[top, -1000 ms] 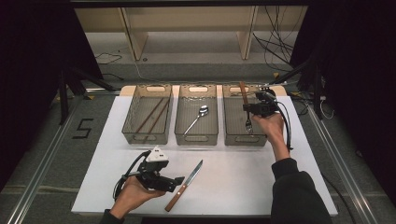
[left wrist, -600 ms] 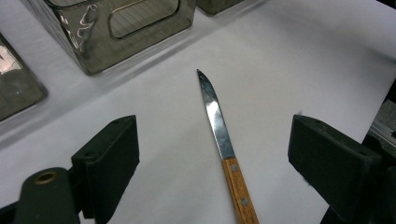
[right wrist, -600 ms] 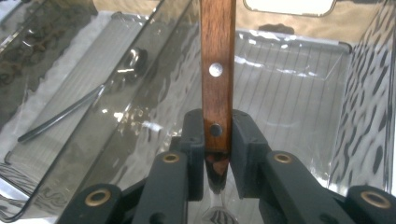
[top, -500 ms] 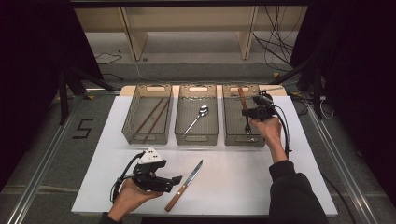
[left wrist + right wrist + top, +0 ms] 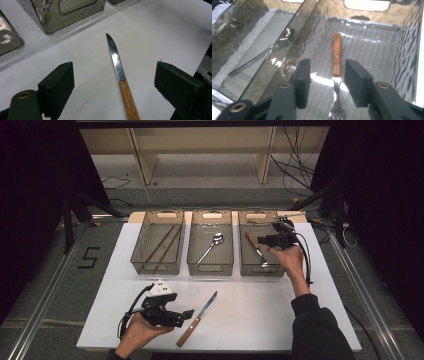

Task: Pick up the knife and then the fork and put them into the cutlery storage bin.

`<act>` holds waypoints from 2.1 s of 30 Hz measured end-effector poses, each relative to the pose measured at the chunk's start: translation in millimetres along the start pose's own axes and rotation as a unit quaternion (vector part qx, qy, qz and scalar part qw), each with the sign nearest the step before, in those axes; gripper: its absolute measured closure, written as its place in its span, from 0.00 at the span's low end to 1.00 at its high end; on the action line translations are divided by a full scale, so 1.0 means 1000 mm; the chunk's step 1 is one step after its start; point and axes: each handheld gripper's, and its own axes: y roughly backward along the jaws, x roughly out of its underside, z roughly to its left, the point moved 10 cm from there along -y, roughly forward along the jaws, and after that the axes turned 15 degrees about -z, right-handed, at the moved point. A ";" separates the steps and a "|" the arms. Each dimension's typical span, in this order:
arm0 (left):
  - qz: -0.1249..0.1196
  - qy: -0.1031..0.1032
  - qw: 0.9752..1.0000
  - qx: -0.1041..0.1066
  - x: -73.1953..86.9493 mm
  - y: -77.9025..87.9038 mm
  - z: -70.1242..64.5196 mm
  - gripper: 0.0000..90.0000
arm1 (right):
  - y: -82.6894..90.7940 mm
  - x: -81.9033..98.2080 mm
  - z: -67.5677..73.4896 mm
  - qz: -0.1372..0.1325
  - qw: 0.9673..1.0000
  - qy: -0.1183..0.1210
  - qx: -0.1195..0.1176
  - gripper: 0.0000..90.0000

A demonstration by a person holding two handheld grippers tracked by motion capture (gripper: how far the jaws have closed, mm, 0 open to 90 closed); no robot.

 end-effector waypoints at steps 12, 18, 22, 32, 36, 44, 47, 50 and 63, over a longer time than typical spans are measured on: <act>-0.007 0.004 1.000 -0.006 0.000 0.003 0.001 0.18 | 0.043 -0.001 0.037 -0.061 0.995 0.033 -0.068 0.39; -0.013 0.006 1.000 -0.005 -0.001 0.003 -0.001 0.18 | 0.071 0.017 0.062 -0.084 0.989 0.060 -0.104 0.36; -0.011 0.007 1.000 -0.004 0.001 0.002 -0.001 0.18 | 0.087 0.032 0.078 -0.097 0.984 0.081 -0.123 0.34; -0.001 0.010 1.000 -0.006 0.004 0.002 -0.001 0.18 | 0.118 0.061 0.107 -0.130 0.973 0.095 -0.164 0.33; 0.008 0.010 1.000 -0.003 0.006 0.001 -0.002 0.18 | 0.125 0.072 0.111 -0.131 0.972 0.100 -0.166 0.33; 0.057 -0.001 0.998 -0.004 0.019 -0.004 -0.011 0.18 | 0.132 0.093 0.116 -0.122 0.972 0.109 -0.167 0.31; 0.069 -0.004 0.998 0.002 0.024 -0.007 -0.016 0.19 | 0.132 0.101 0.116 -0.116 0.973 0.111 -0.166 0.31; 0.091 -0.014 0.996 -0.003 0.031 -0.009 -0.019 0.22 | 0.133 0.108 0.114 -0.112 0.974 0.109 -0.163 0.31; 0.159 -0.054 0.986 0.000 0.051 -0.009 -0.033 0.50 | 0.136 0.122 0.116 -0.098 0.975 0.109 -0.166 0.30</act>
